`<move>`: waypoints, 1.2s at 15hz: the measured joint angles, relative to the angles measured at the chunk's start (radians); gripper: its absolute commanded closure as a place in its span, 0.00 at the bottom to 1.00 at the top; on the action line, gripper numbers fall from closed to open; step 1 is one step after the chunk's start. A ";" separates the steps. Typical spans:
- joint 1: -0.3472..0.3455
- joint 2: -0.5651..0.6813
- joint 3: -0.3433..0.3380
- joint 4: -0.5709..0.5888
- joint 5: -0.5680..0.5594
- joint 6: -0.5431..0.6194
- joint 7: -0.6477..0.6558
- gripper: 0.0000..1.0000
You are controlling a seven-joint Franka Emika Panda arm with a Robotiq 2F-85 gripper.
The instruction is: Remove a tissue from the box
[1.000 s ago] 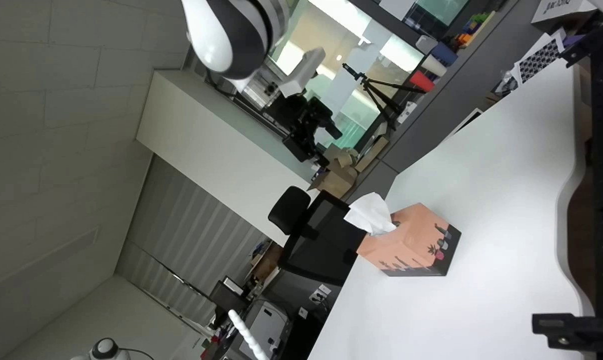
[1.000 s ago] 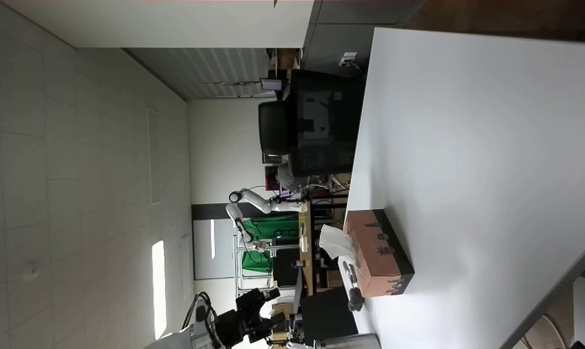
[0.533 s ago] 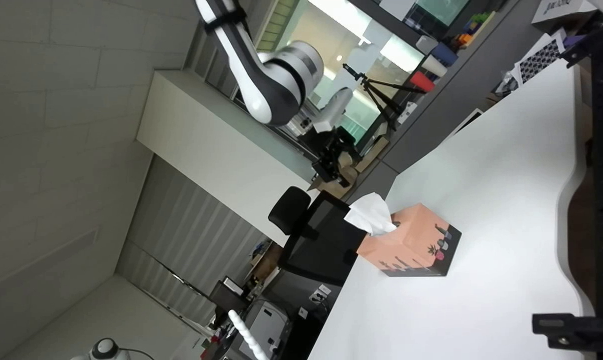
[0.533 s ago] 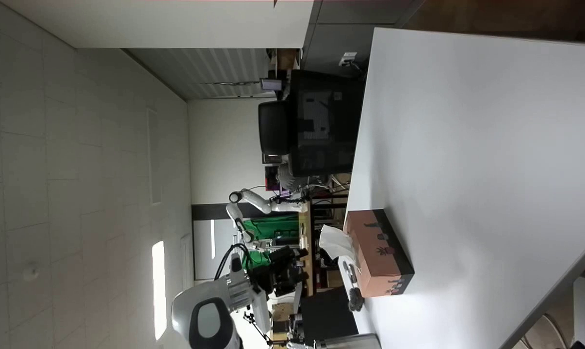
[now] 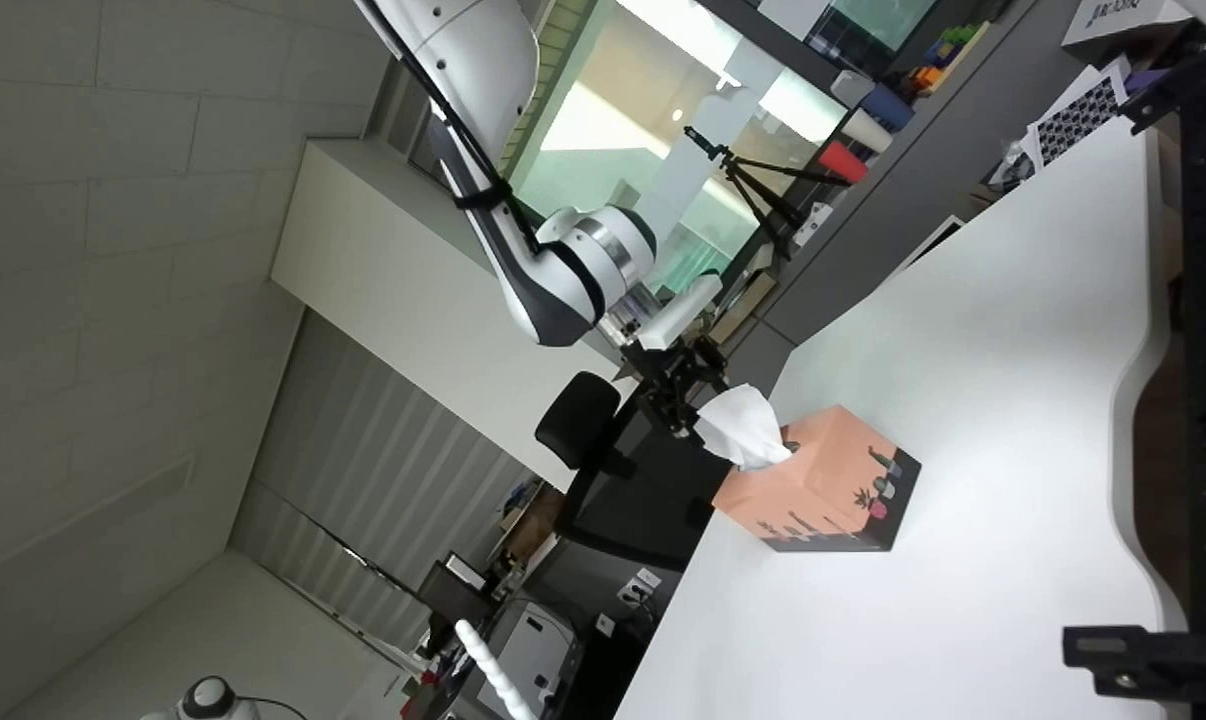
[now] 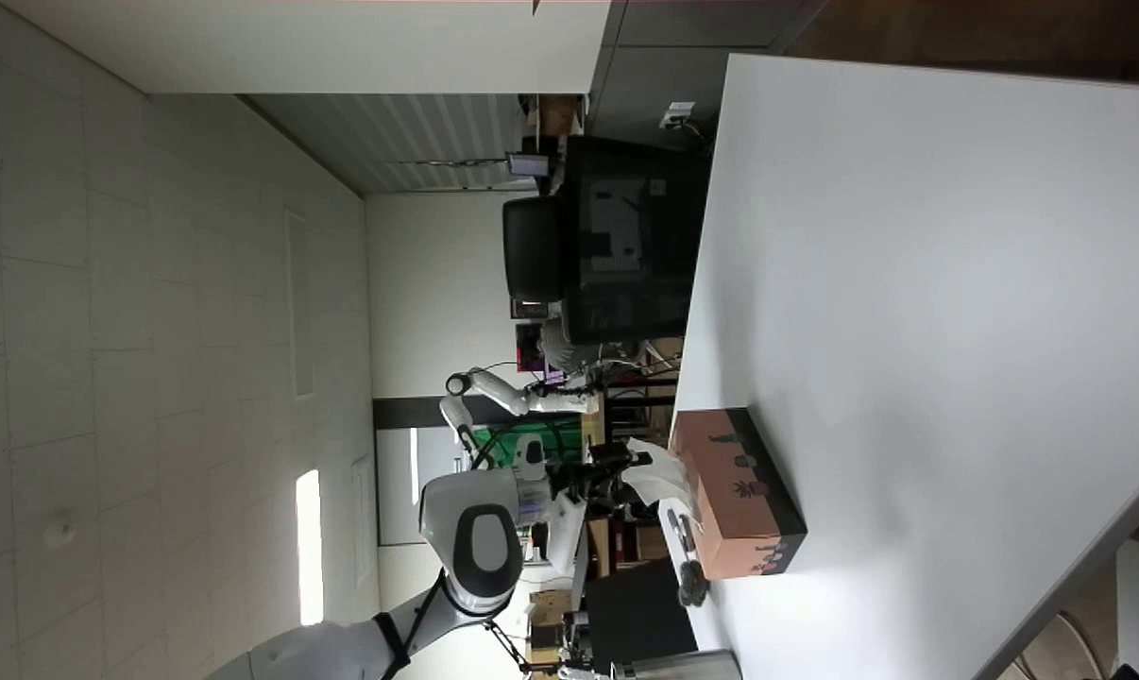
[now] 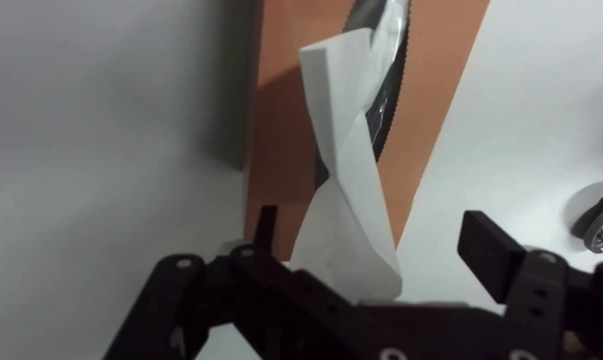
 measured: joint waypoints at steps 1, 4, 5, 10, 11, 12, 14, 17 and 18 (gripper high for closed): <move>-0.022 0.029 0.022 0.032 0.018 -0.030 -0.004 0.46; -0.068 0.088 0.051 0.105 0.048 -0.136 -0.006 0.66; -0.077 0.098 0.051 0.122 0.050 -0.169 -0.005 0.73; -0.089 0.113 0.031 0.172 0.051 -0.290 0.001 1.00; -0.089 0.113 0.028 0.179 0.052 -0.306 0.001 1.00; -0.090 0.113 0.027 0.186 0.055 -0.324 0.001 1.00; -0.090 0.110 0.024 0.199 0.058 -0.359 0.001 1.00; -0.087 0.073 0.005 0.206 0.051 -0.401 0.003 1.00; -0.087 0.049 -0.004 0.206 0.049 -0.417 0.004 1.00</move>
